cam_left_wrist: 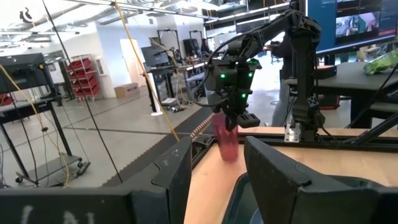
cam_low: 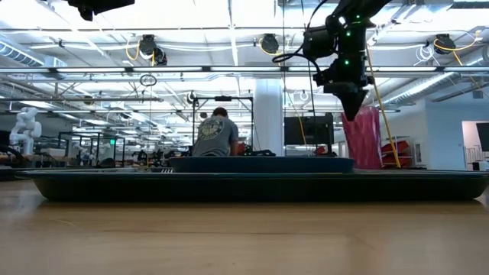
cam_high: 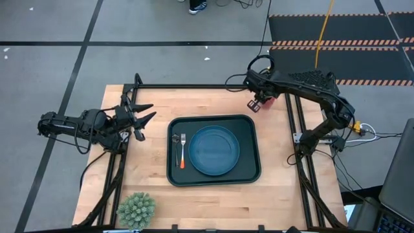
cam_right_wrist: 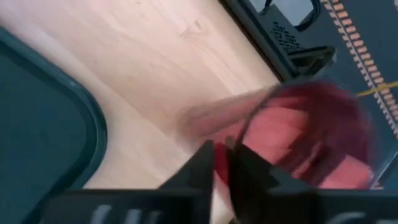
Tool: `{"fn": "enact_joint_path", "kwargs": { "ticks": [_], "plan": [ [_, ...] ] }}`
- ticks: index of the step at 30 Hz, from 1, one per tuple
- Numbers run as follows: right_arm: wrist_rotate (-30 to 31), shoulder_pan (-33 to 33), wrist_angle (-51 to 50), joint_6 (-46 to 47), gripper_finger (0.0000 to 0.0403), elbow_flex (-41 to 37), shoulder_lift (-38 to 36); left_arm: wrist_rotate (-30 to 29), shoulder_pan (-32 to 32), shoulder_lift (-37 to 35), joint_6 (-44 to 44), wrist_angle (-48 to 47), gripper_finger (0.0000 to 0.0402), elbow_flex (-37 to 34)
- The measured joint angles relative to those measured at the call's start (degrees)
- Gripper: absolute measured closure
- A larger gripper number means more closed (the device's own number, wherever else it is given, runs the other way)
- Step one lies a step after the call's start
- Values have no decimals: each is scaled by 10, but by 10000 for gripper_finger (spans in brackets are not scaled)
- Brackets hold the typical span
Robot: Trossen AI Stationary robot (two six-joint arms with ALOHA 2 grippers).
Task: Pick and place plate/cup/fork/spoon on tray
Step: Put the red cup to the top right of the blue plate on the black tray
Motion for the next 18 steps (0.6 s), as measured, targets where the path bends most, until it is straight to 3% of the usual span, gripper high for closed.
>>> {"fn": "enact_joint_path", "kwargs": {
  "ticks": [8, 18],
  "plan": [
    [1, 12, -10, -8, 400, 0, -2, 0, 0, 0, 5, -1, 250, 0],
    [-56, 86, -25, 32, 402, 23, -47, 0, 0, 0, 8, -1, 250, 0]
  ]
}}
